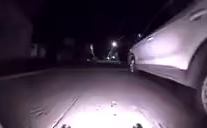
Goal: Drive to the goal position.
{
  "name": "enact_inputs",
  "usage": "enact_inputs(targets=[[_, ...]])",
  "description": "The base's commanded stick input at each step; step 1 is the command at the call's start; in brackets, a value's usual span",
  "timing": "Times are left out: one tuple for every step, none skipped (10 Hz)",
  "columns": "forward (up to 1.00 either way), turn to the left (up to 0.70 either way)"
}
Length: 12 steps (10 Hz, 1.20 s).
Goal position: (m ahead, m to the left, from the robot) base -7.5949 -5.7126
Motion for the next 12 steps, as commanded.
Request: enact_inputs(targets=[[0.45, 0.00], [0.45, 0.00], [0.45, 0.00], [0.45, 0.00], [0.45, 0.00], [0.45, 0.00], [0.45, 0.00], [0.45, 0.00], [0.45, 0.00], [0.45, 0.00], [0.45, 0.00], [0.45, 0.00]])
